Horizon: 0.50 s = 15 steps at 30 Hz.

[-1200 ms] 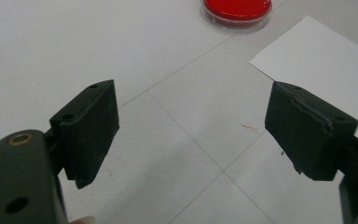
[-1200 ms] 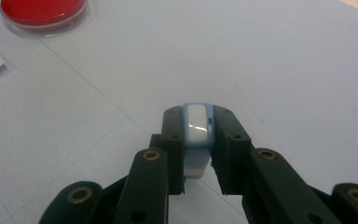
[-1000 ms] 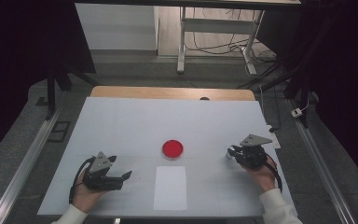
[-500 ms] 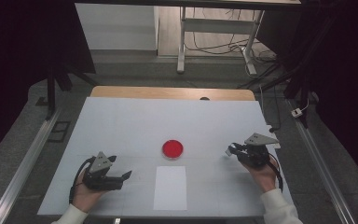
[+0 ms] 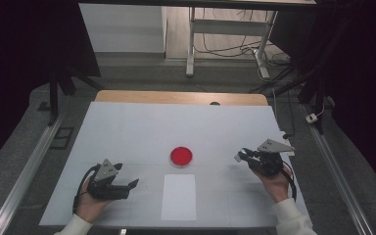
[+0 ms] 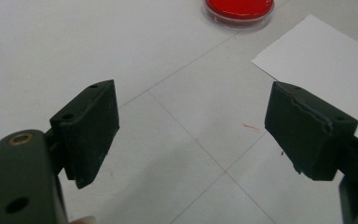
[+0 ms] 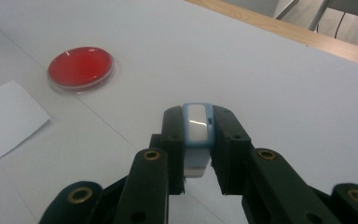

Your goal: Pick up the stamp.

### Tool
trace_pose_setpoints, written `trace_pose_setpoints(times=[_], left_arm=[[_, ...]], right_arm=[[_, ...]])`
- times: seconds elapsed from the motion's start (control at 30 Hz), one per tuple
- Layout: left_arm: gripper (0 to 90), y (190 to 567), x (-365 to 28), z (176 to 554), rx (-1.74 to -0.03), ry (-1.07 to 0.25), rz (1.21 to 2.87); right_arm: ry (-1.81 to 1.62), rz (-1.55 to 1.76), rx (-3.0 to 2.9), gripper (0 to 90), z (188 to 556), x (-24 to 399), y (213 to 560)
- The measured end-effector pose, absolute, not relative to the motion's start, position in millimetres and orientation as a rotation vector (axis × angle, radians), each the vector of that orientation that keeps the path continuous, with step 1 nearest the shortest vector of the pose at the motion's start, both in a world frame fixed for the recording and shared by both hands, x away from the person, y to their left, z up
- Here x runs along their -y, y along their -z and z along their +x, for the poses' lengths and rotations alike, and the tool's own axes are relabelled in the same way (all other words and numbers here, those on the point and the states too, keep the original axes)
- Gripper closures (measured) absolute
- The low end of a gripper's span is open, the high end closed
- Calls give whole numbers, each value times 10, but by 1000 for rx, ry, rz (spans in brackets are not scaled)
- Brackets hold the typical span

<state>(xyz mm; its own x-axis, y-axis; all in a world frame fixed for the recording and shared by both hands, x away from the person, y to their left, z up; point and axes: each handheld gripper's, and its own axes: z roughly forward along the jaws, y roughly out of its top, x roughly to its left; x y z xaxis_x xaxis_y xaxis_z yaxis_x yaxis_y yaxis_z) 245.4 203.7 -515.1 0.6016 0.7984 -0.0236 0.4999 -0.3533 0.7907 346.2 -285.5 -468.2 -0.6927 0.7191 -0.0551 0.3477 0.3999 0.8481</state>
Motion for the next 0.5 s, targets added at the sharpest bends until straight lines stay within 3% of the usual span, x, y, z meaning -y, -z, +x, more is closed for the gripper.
trace_pose_setpoints(times=[0.5], left_arm=[[178, 5153, -2032, 2456, -1024, -474, 2031]], right_arm=[[-1287, 898, -2218, 751, 3409, 2792, 4624]])
